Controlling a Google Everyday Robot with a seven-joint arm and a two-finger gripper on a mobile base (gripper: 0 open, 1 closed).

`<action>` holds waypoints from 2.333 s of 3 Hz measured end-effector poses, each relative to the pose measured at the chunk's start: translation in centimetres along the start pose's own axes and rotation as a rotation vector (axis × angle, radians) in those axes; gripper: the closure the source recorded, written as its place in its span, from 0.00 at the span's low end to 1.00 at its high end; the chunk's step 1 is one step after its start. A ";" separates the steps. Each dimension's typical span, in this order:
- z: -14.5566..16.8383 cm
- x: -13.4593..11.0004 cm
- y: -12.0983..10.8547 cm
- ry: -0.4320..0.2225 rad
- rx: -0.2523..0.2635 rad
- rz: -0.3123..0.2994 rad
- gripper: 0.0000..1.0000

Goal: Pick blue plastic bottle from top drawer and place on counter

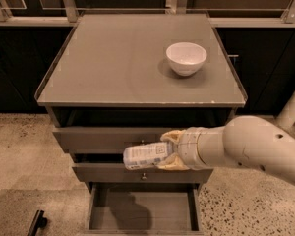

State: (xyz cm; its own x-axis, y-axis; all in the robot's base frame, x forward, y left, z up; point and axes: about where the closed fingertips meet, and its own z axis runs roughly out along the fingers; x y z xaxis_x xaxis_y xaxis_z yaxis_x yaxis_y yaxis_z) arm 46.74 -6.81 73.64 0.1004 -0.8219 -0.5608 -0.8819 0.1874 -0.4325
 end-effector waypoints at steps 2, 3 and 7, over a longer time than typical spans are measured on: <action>-3.2 -6.3 -5.2 -0.103 -0.019 -0.219 1.00; -6.3 -10.4 -8.1 -0.112 0.007 -0.327 1.00; -1.3 -16.4 -20.7 -0.340 -0.040 -0.383 1.00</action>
Offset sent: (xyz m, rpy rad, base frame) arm 0.0425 0.0396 0.1549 -0.0269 -0.2299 0.3549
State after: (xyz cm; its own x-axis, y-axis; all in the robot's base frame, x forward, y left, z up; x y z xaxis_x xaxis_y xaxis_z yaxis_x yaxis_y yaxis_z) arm 62.74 2.10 92.68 0.5583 -0.6048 -0.5679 -0.7686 -0.1194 -0.6285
